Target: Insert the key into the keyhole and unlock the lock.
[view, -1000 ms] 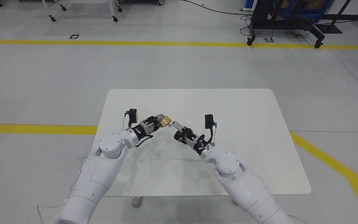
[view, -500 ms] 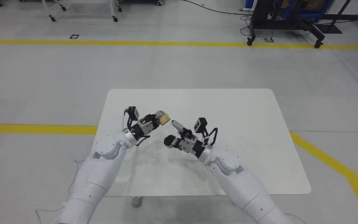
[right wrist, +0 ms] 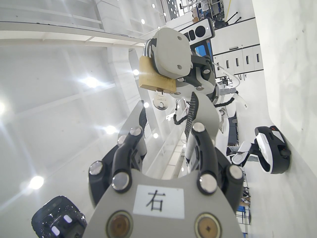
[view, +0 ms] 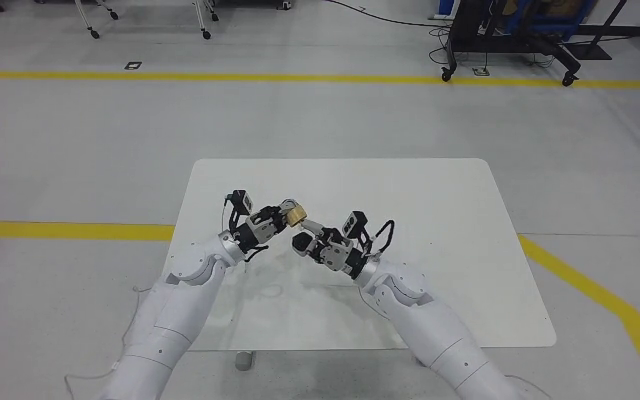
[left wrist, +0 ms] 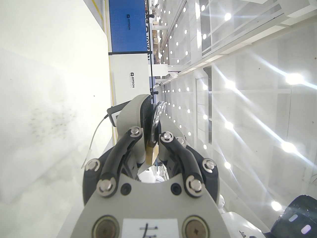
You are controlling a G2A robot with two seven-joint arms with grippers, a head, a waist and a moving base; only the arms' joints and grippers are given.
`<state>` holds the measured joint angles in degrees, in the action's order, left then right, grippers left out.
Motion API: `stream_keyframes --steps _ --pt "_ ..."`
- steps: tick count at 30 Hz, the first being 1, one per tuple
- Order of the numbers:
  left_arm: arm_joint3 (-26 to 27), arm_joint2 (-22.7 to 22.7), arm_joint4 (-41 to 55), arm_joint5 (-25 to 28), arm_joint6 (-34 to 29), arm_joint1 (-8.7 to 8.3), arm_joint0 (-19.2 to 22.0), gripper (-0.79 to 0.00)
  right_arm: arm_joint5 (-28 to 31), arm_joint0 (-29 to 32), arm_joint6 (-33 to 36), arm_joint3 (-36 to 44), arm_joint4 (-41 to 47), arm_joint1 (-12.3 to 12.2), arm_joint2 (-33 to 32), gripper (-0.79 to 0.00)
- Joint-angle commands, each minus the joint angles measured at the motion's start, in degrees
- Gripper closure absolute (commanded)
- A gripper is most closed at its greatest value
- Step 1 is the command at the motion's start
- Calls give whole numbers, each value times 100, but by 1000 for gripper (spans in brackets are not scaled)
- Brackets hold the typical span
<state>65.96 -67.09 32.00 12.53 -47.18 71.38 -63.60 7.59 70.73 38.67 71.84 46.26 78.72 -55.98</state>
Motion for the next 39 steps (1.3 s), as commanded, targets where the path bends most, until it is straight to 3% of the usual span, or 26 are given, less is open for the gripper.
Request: stream_keyframes --steps 1,5,9,14,18,30,39 --pt "5 -1 14 12 -17 2 -4 0 5 -9 14 -24 32 7 -14 -336" --pt "6 -1 11 8 -39 4 -5 0 -10 -20 55 -44 87 19 -32 -292" --pt "11 4 4 4 -50 7 -8 0 -36 -38 74 -50 86 30 -36 -129" --pt "11 4 -12 -11 -48 10 -5 0 -37 -55 64 -72 92 52 -21 -114" --pt "12 1 -17 -4 -50 11 -10 0 -14 -62 43 -121 174 74 -26 0" --pt "20 42 -123 61 -111 20 1 0 -38 -31 318 -250 733 137 -92 0" --pt "108 11 -301 623 -109 15 -55 0 -716 28 876 -396 2429 270 -152 0"
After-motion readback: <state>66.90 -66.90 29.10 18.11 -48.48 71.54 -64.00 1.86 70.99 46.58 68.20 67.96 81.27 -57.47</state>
